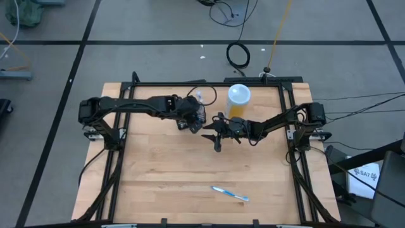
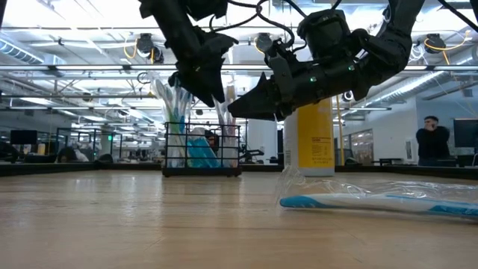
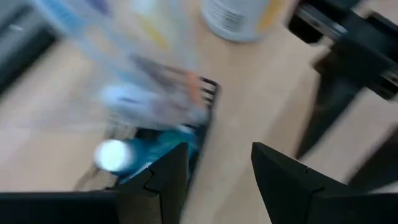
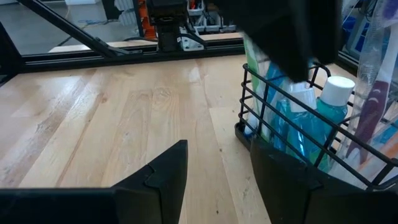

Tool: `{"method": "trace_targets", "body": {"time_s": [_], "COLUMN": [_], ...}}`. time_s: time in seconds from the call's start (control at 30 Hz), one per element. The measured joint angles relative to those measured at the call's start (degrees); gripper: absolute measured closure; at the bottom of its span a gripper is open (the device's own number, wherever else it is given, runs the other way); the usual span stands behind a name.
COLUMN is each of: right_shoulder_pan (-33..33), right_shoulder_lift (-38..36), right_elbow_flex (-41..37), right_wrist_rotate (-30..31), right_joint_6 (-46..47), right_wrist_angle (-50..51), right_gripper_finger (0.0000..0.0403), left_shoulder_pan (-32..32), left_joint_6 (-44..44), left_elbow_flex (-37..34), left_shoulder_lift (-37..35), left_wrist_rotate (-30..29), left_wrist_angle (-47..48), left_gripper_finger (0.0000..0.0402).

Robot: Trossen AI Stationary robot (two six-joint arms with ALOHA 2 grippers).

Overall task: Pick & Place toothbrushing station
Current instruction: Put the blue toothbrush into the black mesh organizer

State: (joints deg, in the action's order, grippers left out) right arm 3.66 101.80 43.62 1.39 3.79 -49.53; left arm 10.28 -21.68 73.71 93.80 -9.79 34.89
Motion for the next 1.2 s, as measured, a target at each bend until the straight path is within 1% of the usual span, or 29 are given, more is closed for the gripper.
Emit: {"method": "trace_targets", "body": {"time_s": [0.13, 0.23, 0.3, 0.5, 0.63, 0.73, 0.87, 1.07, 1.13, 1.2], "right_shoulder_pan": [0.0, 0.0, 0.0, 0.0, 0.0, 0.0, 0.0, 0.0, -0.1, -0.6], "right_shoulder_lift": [0.0, 0.0, 0.0, 0.0, 0.0, 0.0, 0.0, 0.0, 0.0, 0.0], "right_elbow_flex": [0.0, 0.0, 0.0, 0.0, 0.0, 0.0, 0.0, 0.0, 0.0, 0.0], "right_wrist_rotate": [0.0, 0.0, 0.0, 0.0, 0.0, 0.0, 0.0, 0.2, 0.2, 0.2], "right_joint_6": [0.0, 0.0, 0.0, 0.0, 0.0, 0.0, 0.0, 0.0, 0.0, 0.1], "right_wrist_angle": [1.3, 1.8, 1.8, 1.9, 2.1, 1.6, 1.4, 1.3, 1.1, 1.1], "right_gripper_finger": [0.0232, 0.0232, 0.0232, 0.0232, 0.0232, 0.0232, 0.0232, 0.0232, 0.0232, 0.0232], "left_shoulder_pan": [-0.8, -2.0, -2.8, -4.5, -5.0, -5.5, -7.1, -9.5, -10.4, -11.1], "left_joint_6": [-0.9, -0.1, -0.4, -1.1, 2.2, 4.0, 7.2, 13.4, 13.5, 11.3], "left_elbow_flex": [0.0, 0.0, 0.0, 0.0, 0.1, 0.8, 0.9, 0.9, 0.9, 0.6], "left_shoulder_lift": [0.0, 0.0, 0.0, 0.0, -0.2, -1.5, -5.8, -14.5, -16.6, -18.4], "left_wrist_rotate": [-8.5, -15.5, -17.8, -19.9, -23.2, -23.1, -20.3, -19.8, -19.8, -19.7], "left_wrist_angle": [-0.3, -1.3, -2.1, -2.0, -2.1, -2.0, -1.8, 1.0, 3.4, 5.8], "left_gripper_finger": [0.0218, 0.0218, 0.0218, 0.0218, 0.0218, 0.0218, 0.0218, 0.0218, 0.0218, 0.0218]}}
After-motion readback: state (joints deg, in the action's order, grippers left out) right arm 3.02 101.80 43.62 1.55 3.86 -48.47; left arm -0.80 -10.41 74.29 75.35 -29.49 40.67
